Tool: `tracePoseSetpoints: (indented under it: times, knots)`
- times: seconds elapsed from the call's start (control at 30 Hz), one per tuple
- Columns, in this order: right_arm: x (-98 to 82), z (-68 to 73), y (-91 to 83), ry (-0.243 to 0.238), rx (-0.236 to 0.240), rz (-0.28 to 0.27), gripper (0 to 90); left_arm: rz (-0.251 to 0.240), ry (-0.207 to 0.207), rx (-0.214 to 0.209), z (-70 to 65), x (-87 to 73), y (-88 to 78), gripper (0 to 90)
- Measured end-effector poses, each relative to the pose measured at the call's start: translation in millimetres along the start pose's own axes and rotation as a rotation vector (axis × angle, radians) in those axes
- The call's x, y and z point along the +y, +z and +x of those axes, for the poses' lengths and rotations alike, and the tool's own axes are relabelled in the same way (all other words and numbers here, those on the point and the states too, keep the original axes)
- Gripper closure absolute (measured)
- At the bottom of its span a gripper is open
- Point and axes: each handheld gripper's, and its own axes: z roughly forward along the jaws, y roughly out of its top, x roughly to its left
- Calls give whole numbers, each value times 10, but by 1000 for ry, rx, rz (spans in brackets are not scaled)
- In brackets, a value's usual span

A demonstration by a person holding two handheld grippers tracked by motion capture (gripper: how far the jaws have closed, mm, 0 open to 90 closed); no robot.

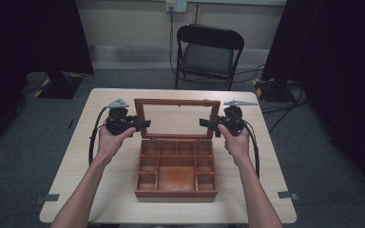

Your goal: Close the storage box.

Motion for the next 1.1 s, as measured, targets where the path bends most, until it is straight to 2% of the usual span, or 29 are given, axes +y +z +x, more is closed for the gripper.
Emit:
tracePoseSetpoints:
  times: [0.2,0.3,0.5,0.6,0.7,0.97,1.1]
  knots:
    - [-42,53,-42,1,-13,-6,378,18,23,-5,-1,14,-5,542]
    - [-55,68,-54,1,-18,-8,379,18,21,-5,-2,13,-3,534]
    - [-88,132,-97,8,-16,5,349,15,30,-6,-65,-33,-45,524]
    - [-112,180,-116,-1,-50,4,325,14,37,-2,-106,-59,-73,522]
    - [-132,205,-139,-6,-60,2,320,13,40,-8,-117,-73,-86,521]
    - [-178,231,-190,8,-55,5,305,4,36,-19,-151,-110,-109,499]
    - [-202,246,-212,0,-55,-2,301,-11,13,-30,-163,-133,-114,462]
